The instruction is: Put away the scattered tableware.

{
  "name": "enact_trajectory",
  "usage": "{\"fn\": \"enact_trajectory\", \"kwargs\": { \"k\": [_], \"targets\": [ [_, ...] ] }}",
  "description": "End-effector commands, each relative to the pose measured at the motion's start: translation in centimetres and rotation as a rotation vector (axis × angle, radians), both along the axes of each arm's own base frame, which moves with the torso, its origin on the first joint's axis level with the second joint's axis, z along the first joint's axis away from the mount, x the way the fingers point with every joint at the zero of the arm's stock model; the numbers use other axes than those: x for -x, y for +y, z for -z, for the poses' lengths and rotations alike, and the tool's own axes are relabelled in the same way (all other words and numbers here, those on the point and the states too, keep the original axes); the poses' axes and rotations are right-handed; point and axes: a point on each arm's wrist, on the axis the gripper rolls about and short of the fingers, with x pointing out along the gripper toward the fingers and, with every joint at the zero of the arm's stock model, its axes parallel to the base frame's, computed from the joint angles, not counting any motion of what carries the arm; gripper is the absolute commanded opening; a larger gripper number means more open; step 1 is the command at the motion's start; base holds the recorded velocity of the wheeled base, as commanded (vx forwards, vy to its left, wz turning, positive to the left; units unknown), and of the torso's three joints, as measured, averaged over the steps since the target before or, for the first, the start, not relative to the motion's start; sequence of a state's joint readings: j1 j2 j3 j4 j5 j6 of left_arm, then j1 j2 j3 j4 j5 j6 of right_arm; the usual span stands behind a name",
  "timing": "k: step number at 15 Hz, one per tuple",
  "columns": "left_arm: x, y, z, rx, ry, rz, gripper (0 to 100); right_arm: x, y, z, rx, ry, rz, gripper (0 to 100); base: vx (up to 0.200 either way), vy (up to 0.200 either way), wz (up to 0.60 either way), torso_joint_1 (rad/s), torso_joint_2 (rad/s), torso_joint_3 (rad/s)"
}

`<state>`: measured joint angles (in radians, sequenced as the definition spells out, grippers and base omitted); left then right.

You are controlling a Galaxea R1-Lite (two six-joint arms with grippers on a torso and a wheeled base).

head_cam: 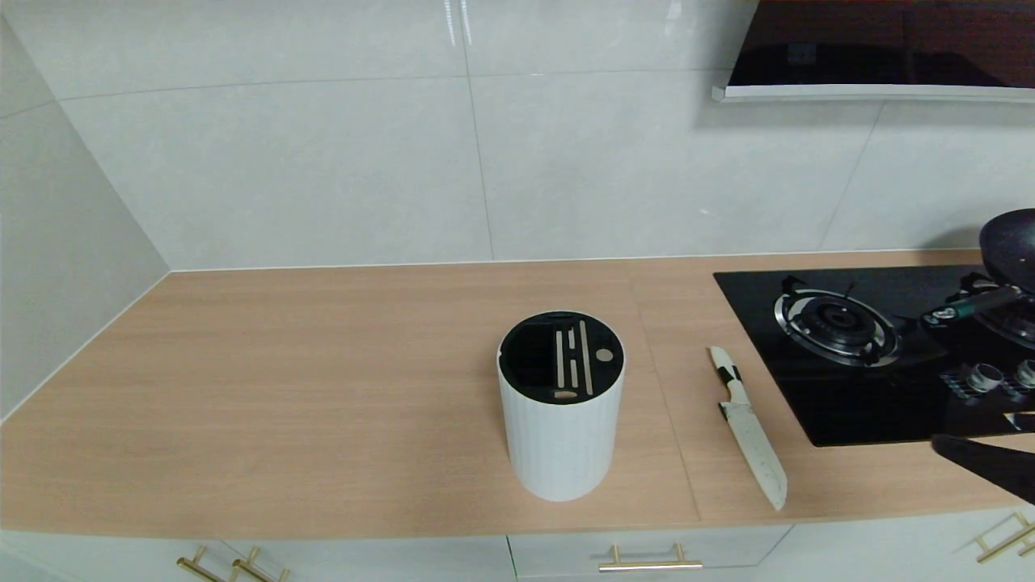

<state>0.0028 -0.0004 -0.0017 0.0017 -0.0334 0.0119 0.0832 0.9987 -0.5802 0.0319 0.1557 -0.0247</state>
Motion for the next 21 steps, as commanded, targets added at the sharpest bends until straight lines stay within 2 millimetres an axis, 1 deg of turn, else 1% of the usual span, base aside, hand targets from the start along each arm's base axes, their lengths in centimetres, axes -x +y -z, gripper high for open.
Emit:
{"fn": "enact_trajectory", "kwargs": {
  "k": [1,2,3,4,6,7,10,13,16,18,20,21],
  "targets": [
    [0.0,0.0,0.0,0.000,0.000,0.000,100,-8.7,2.2,3.6,0.024,0.172,-0.069,100,0.000,0.000,0.00,0.000,0.00,0.000],
    [0.0,0.0,0.0,0.000,0.000,0.000,100,-10.3,2.5,4.5,0.031,0.171,-0.064,100,0.000,0.000,0.00,0.000,0.00,0.000],
    [0.0,0.0,0.0,0.000,0.000,0.000,100,-10.9,2.8,5.0,0.035,0.175,-0.068,100,0.000,0.000,0.00,0.000,0.00,0.000],
    [0.0,0.0,0.0,0.000,0.000,0.000,100,-12.5,3.4,6.1,0.050,0.190,-0.068,100,0.000,0.000,0.00,0.000,0.00,0.000],
    [0.0,0.0,0.0,0.000,0.000,0.000,100,-15.0,3.8,7.9,0.081,0.229,-0.034,100,0.000,0.000,0.00,0.000,0.00,0.000],
    [0.0,0.0,0.0,0.000,0.000,0.000,100,-15.7,4.0,8.9,0.085,0.250,-0.031,100,0.000,0.000,0.00,0.000,0.00,0.000],
    [0.0,0.0,0.0,-0.002,0.000,0.000,100,-16.4,4.1,10.3,0.086,0.278,-0.029,100,0.000,0.000,0.00,0.000,0.00,0.000],
    [0.0,0.0,0.0,-0.002,0.000,0.000,100,-18.0,4.4,12.5,0.095,0.291,-0.021,100,0.000,0.000,0.00,0.000,0.00,0.000],
    [0.0,0.0,0.0,0.000,0.000,0.000,100,-19.6,5.8,15.0,0.145,0.263,0.014,100,0.000,0.000,0.00,0.000,0.00,0.000],
    [0.0,0.0,0.0,-0.002,0.000,0.000,100,-20.4,6.3,15.7,0.154,0.215,0.032,100,0.000,0.000,0.00,0.000,0.00,0.000],
    [0.0,0.0,0.0,0.000,0.000,0.000,100,-21.0,6.4,15.7,0.148,0.198,0.034,100,0.000,0.000,0.00,0.000,0.00,0.000],
    [0.0,0.0,0.0,0.000,0.000,0.000,100,-21.6,6.6,15.7,0.137,0.188,0.040,100,0.000,0.000,0.00,0.000,0.00,0.000]
  ]
}}
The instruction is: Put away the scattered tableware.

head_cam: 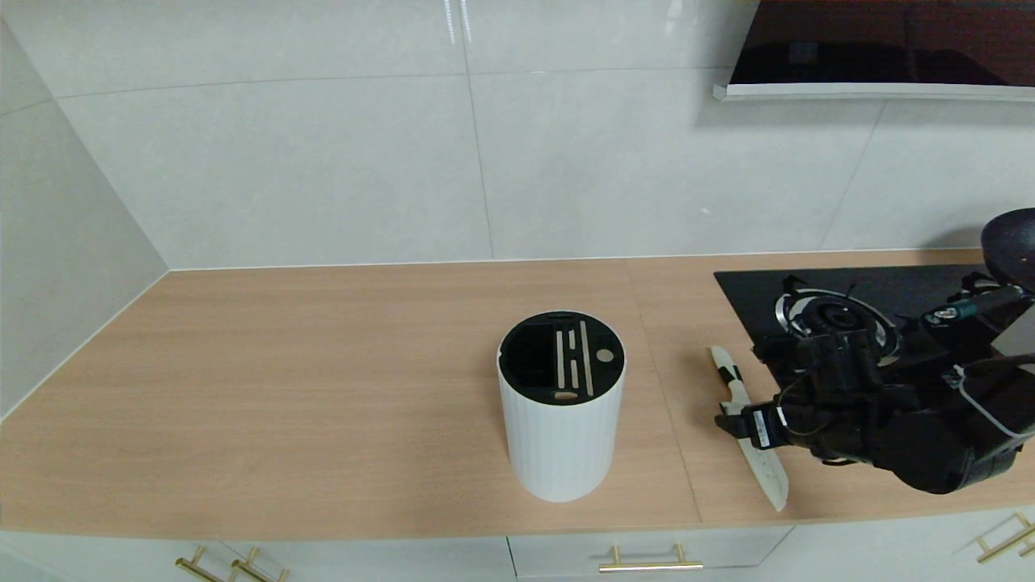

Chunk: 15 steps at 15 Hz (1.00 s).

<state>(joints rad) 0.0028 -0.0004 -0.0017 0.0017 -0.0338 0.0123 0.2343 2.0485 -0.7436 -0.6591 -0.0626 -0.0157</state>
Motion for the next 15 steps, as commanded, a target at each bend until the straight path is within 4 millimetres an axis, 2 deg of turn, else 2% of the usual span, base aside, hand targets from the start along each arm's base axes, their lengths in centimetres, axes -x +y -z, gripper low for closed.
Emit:
{"fn": "enact_trajectory", "kwargs": {
  "k": [1,4,15],
  "targets": [
    [0.0,0.0,0.0,0.000,0.000,0.000,100,-0.9,0.3,0.9,-0.007,0.010,0.007,100,0.000,0.000,0.00,0.000,0.00,0.000],
    [0.0,0.0,0.0,0.000,0.000,0.000,100,-1.9,0.5,1.2,-0.036,0.007,0.035,100,0.000,0.000,0.00,0.000,0.00,0.000],
    [0.0,0.0,0.0,0.000,0.000,0.000,100,-2.9,0.3,2.3,-0.033,-0.026,0.085,100,0.000,0.000,0.00,0.000,0.00,0.000]
  ]
}}
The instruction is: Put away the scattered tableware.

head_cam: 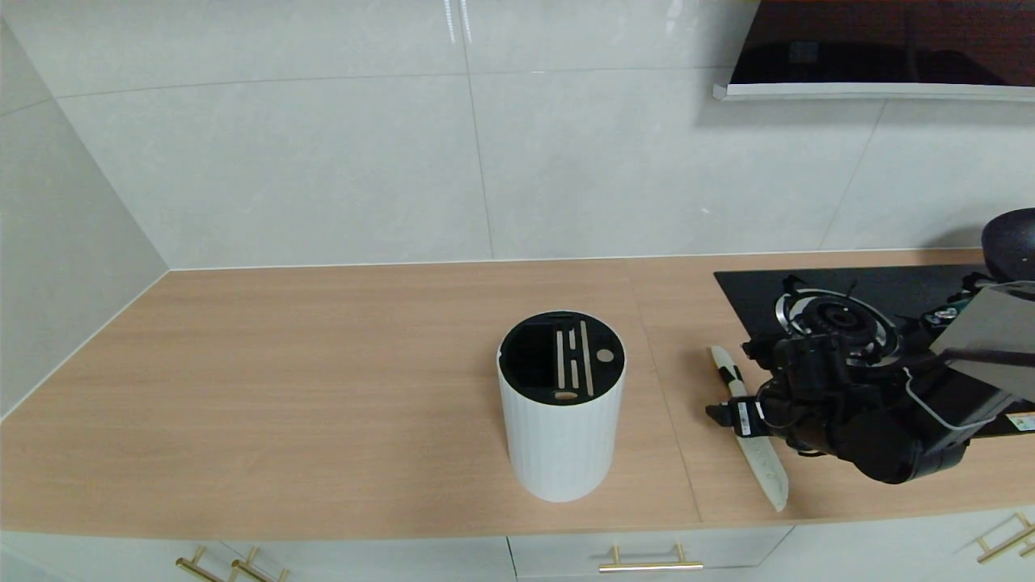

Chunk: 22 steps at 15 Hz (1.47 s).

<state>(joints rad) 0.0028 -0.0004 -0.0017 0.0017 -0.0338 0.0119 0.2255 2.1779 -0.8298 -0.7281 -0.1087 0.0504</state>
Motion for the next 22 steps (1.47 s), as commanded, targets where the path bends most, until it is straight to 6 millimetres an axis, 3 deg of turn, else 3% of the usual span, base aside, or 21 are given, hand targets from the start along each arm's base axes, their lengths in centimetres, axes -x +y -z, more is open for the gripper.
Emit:
{"fn": "enact_trajectory", "kwargs": {
  "k": [1,11,12,22],
  "targets": [
    [0.0,0.0,0.0,0.000,0.000,0.000,100,-0.1,0.0,0.3,0.001,0.006,0.000,100,0.000,0.000,0.00,0.000,0.00,0.000],
    [0.0,0.0,0.0,0.000,0.000,0.000,100,-0.5,0.1,1.3,-0.002,0.026,0.008,100,0.000,0.000,0.00,0.000,0.00,0.000],
    [0.0,0.0,0.0,0.000,0.000,0.000,100,-0.5,0.1,1.4,-0.003,0.029,0.009,0,0.000,0.000,0.00,0.000,0.00,0.000],
    [0.0,0.0,0.0,0.000,0.000,0.000,100,-0.7,0.2,1.7,0.005,0.008,0.025,0,0.000,0.000,0.00,0.000,0.00,0.000]
  ]
}}
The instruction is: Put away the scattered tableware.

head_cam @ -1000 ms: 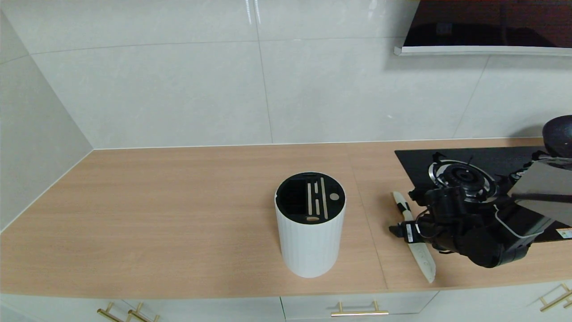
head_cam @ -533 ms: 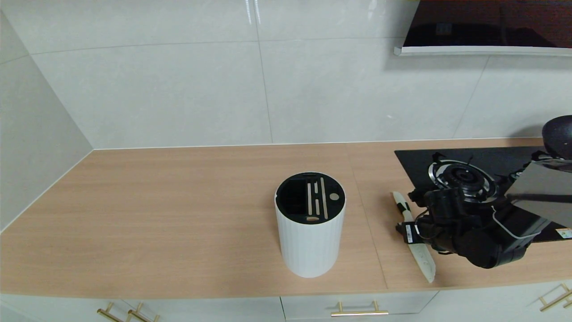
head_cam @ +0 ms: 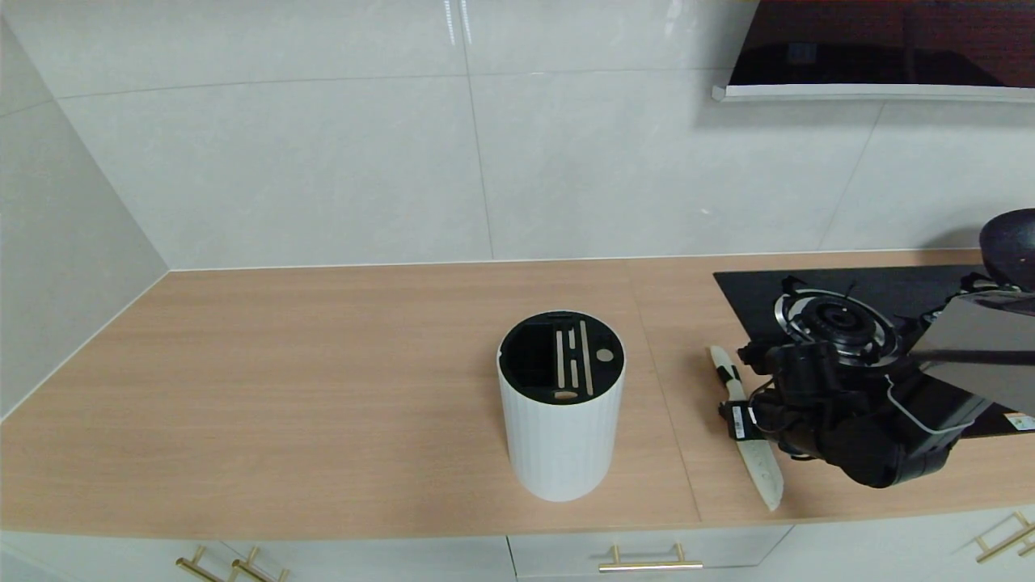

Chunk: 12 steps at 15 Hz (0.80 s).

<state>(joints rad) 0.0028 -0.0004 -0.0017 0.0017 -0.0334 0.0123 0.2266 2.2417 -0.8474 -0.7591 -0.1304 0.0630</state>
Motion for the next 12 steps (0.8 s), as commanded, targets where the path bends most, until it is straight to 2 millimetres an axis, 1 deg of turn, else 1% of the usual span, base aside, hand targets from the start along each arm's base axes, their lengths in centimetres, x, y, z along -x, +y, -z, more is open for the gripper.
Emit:
{"fn": "enact_trajectory", "kwargs": {
  "k": [1,2,3,5,6,7,8,9,10,11,12],
  "targets": [
    [0.0,0.0,0.0,0.000,0.000,0.000,100,0.0,0.0,-0.1,0.000,-0.005,0.001,0,0.000,0.000,0.00,0.000,0.00,0.000],
    [0.0,0.0,0.0,0.000,0.000,0.000,100,0.2,-0.1,-2.1,-0.013,-0.059,0.023,0,0.000,0.000,0.00,0.000,0.00,0.000],
    [0.0,0.0,0.0,0.000,0.000,0.000,100,0.5,-0.2,-3.6,-0.036,-0.094,0.032,0,0.000,0.000,0.00,0.000,0.00,0.000],
    [0.0,0.0,0.0,-0.001,0.000,0.000,100,1.5,-0.3,-7.3,-0.075,-0.182,0.037,0,0.000,0.000,0.00,0.000,0.00,0.000],
    [0.0,0.0,0.0,-0.012,0.002,0.002,100,2.1,-0.4,-10.2,-0.096,-0.255,0.025,0,0.000,0.000,0.00,0.000,0.00,0.000],
    [0.0,0.0,0.0,-0.015,0.001,0.002,100,2.2,-0.3,-11.6,-0.105,-0.292,0.021,0,0.000,0.000,0.00,0.000,0.00,0.000],
    [0.0,0.0,0.0,-0.032,0.001,0.002,100,3.0,0.4,-15.6,-0.120,-0.343,-0.009,0,0.000,0.000,0.00,0.000,0.00,0.000],
    [0.0,0.0,0.1,-0.046,0.002,0.002,100,3.9,0.9,-17.7,-0.128,-0.356,-0.030,0,0.000,0.000,0.00,0.000,0.00,0.000],
    [0.0,0.0,0.0,-0.049,0.000,0.002,100,4.5,1.1,-19.4,-0.140,-0.374,-0.042,0,0.000,0.000,0.00,0.000,0.00,0.000],
    [0.1,0.0,-0.5,-0.045,-0.023,0.015,100,5.8,1.8,-22.8,-0.177,-0.460,-0.083,0,0.000,0.000,0.00,0.000,0.00,0.000],
    [0.5,-0.1,-1.6,-0.036,-0.058,0.028,100,6.3,1.9,-23.5,-0.187,-0.482,-0.094,0,0.000,0.000,0.00,0.000,0.00,0.000]
  ]
}}
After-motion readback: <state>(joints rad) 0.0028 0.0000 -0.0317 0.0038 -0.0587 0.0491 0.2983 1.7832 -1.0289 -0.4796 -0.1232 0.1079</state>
